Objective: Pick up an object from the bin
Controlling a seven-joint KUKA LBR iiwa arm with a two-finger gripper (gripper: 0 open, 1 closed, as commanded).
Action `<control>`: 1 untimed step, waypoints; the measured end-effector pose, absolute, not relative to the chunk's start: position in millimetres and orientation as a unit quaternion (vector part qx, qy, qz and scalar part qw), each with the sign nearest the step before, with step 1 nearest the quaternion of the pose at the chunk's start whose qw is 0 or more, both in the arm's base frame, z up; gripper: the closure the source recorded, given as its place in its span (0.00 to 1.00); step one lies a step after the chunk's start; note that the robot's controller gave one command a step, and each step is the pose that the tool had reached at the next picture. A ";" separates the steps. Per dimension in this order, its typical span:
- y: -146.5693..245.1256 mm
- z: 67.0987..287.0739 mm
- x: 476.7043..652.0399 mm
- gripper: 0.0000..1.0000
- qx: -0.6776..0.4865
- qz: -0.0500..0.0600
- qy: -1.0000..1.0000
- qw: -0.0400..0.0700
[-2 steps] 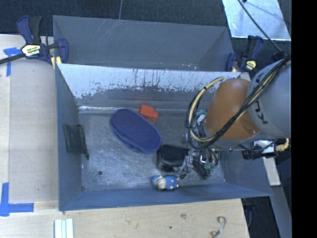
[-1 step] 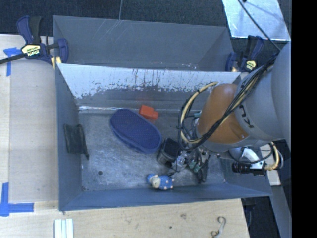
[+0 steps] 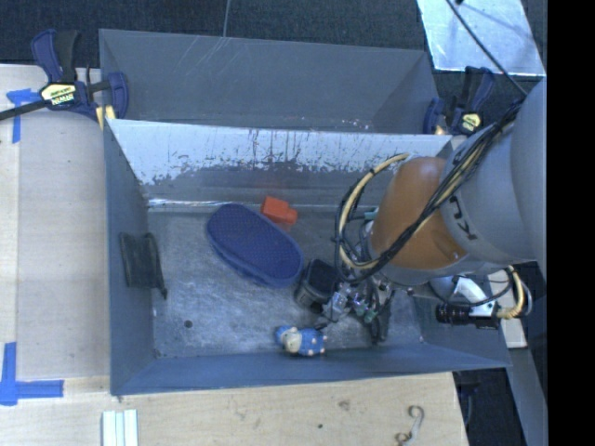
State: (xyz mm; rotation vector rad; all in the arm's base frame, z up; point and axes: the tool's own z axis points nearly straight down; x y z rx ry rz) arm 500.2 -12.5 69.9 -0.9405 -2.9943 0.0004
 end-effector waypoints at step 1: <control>-12.6 70.9 500.2 1.00 -0.299 0.000 -0.954 0.001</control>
Offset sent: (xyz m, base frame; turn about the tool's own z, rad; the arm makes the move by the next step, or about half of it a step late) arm 0.0000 0.0000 0.0000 0.0000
